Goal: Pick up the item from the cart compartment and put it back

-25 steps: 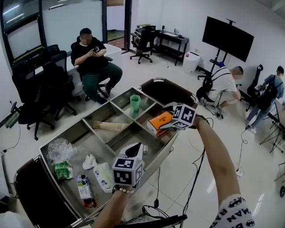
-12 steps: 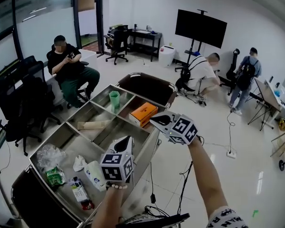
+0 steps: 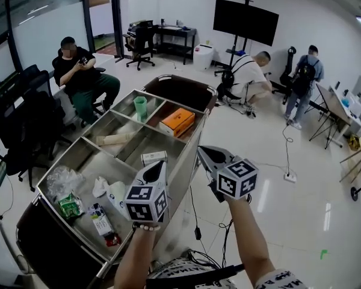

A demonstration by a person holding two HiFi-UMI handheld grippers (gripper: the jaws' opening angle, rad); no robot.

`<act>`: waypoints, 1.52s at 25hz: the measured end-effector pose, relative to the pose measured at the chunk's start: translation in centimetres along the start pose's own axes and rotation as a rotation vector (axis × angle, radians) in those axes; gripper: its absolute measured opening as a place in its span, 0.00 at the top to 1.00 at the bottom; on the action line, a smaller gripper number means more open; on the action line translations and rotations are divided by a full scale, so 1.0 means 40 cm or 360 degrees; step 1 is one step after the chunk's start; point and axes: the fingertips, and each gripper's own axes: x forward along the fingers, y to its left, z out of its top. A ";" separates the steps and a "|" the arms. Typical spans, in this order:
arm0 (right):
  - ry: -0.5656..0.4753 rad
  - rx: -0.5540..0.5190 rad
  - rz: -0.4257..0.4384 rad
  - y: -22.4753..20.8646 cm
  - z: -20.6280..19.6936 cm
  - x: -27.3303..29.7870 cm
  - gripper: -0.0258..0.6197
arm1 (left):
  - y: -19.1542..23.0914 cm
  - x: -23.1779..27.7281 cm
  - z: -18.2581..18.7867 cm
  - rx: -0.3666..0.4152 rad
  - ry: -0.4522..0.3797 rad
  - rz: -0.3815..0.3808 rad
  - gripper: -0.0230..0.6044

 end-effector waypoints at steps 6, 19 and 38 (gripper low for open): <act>-0.0115 0.0110 -0.0167 0.068 -0.036 -0.111 0.95 | -0.024 -0.056 -0.024 -0.0035 0.0003 -0.0034 0.96; -0.0064 0.0126 -0.0336 0.114 -0.119 -0.174 0.95 | -0.055 -0.098 -0.055 -0.0065 0.0008 -0.0119 0.96; -0.0064 0.0142 -0.0334 0.114 -0.141 -0.192 0.95 | -0.074 -0.097 -0.065 -0.0098 -0.0002 -0.0154 0.96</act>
